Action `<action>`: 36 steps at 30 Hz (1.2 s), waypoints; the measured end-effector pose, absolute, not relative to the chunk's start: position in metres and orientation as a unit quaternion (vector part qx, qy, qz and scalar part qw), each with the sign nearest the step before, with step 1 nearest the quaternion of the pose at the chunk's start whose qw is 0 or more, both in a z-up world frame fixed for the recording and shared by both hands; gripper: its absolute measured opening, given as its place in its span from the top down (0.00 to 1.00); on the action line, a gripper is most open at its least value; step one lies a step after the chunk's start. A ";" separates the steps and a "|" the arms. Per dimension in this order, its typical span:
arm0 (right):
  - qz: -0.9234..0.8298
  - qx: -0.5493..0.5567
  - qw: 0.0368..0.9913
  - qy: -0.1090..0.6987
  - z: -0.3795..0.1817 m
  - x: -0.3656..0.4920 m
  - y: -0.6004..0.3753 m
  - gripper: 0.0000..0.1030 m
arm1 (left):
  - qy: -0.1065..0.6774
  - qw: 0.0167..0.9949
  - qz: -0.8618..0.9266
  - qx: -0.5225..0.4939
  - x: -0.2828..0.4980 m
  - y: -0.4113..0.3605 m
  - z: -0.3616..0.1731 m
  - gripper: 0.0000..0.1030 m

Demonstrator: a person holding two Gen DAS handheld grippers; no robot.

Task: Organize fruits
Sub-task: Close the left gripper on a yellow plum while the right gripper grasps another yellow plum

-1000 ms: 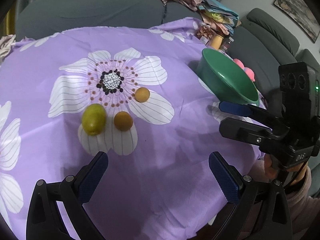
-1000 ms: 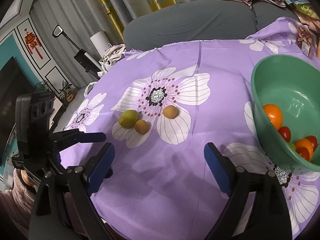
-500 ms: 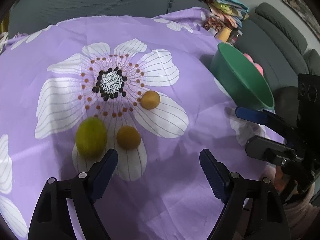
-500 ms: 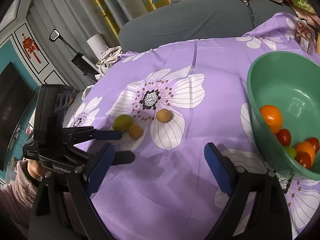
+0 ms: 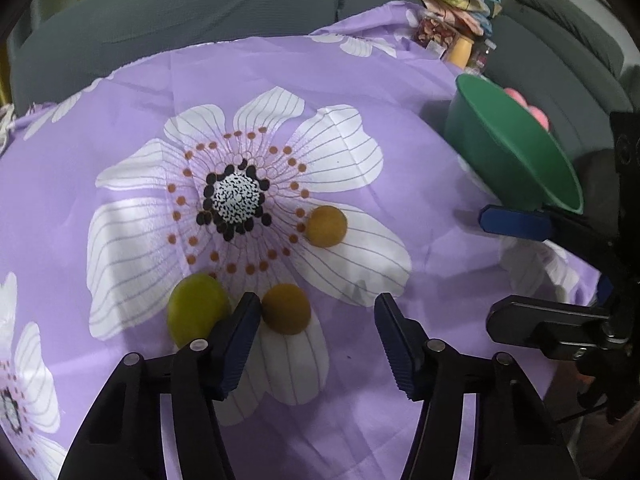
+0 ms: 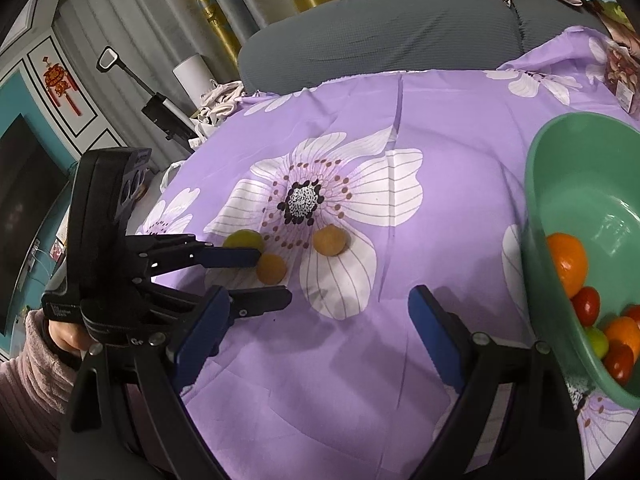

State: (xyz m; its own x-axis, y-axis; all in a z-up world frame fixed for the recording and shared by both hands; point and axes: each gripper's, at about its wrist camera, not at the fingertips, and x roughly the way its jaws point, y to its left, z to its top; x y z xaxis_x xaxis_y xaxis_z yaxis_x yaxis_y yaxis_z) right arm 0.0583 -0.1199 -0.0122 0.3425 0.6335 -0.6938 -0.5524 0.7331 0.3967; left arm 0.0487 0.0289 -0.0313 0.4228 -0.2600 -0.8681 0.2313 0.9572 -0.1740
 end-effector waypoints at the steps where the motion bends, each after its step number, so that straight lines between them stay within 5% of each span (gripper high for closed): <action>1: 0.362 0.046 0.818 0.445 -0.013 0.059 -0.120 0.11 | 0.518 0.843 -0.143 -0.008 0.050 0.029 -0.033 0.43; 8: 0.359 0.049 0.814 0.455 -0.018 0.069 -0.116 0.11 | 0.529 0.839 -0.129 0.005 0.060 0.032 -0.044 0.68; 23: 0.356 -0.008 0.800 0.484 -0.033 0.098 -0.079 0.16 | 0.507 0.854 -0.119 -0.008 0.041 0.050 -0.033 0.73; 36: 0.343 -0.102 0.788 0.502 -0.049 0.114 -0.033 0.57 | 0.496 0.858 -0.131 -0.031 0.021 0.060 -0.027 0.73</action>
